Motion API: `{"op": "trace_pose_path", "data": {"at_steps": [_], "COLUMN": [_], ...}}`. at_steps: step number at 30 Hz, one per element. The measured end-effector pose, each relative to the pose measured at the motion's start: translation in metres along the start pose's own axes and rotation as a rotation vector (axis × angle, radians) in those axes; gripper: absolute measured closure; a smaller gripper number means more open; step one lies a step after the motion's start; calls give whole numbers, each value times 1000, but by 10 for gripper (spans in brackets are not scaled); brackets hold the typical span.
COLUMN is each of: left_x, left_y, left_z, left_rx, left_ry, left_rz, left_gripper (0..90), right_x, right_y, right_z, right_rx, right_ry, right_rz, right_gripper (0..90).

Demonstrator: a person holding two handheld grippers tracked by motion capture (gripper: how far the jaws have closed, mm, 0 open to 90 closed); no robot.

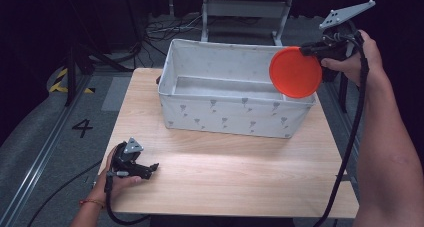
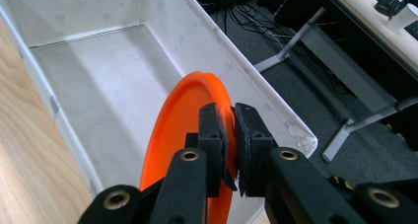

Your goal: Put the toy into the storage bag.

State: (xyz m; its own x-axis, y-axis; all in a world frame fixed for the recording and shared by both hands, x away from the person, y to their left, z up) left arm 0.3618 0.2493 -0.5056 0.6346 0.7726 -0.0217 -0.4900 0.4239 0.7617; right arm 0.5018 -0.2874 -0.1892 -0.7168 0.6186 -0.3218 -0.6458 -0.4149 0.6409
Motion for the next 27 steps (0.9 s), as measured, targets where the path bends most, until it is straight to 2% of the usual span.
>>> {"op": "trace_pose_path", "data": {"at_steps": [4,13,22,27], "left_x": [0,0,0,0], "left_y": [0,0,0,0], "left_z": [0,0,0,0], "left_rx": [0,0,0,-2], "left_ry": [0,0,-1,-3], "left_rz": [0,0,-1,2], "left_gripper": [2,2,2,3], "right_x": [-2,1,9,15], "right_y": [-12,-38,-56,-66], "right_z": [0,-4,-13,-24], "right_rx": [-3,34,84,120], "right_ry": [-11,-13,29,70], "right_rz": [9,19,52,96], "right_gripper": [828,828,828,827]}}
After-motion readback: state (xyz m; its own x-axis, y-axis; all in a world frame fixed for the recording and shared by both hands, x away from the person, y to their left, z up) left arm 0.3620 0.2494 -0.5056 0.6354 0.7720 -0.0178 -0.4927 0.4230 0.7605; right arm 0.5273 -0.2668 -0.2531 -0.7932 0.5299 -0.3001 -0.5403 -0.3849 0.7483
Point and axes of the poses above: each handheld gripper's, and its own axes: y roughly backward along the jaws, z roughly out of its top, x roughly to its left, the point moved 1 cm from there along -y, roughly forward along the jaws
